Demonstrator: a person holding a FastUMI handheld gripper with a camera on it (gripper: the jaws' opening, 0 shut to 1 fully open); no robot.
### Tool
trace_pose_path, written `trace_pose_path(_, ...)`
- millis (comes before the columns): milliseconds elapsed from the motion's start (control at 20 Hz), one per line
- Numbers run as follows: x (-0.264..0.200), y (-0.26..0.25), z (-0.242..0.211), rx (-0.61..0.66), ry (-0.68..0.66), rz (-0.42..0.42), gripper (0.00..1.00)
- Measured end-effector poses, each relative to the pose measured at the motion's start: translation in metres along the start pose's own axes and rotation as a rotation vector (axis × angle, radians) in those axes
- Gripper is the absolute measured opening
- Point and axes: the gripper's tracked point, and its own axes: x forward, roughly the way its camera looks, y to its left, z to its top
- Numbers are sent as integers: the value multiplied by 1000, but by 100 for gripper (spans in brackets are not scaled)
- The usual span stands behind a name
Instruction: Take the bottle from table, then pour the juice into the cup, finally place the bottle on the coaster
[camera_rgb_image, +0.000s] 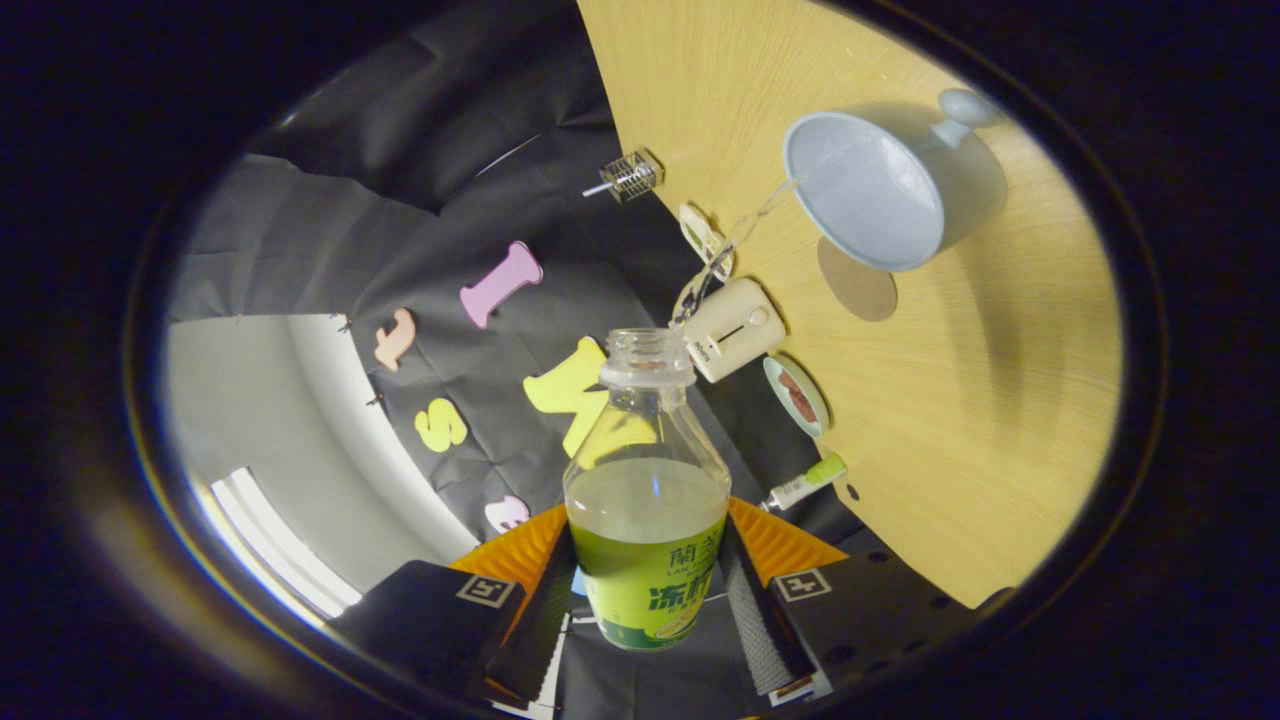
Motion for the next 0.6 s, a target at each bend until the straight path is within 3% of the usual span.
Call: trace_pose_path(600, 7, 12, -10, 135, 8, 42, 78)
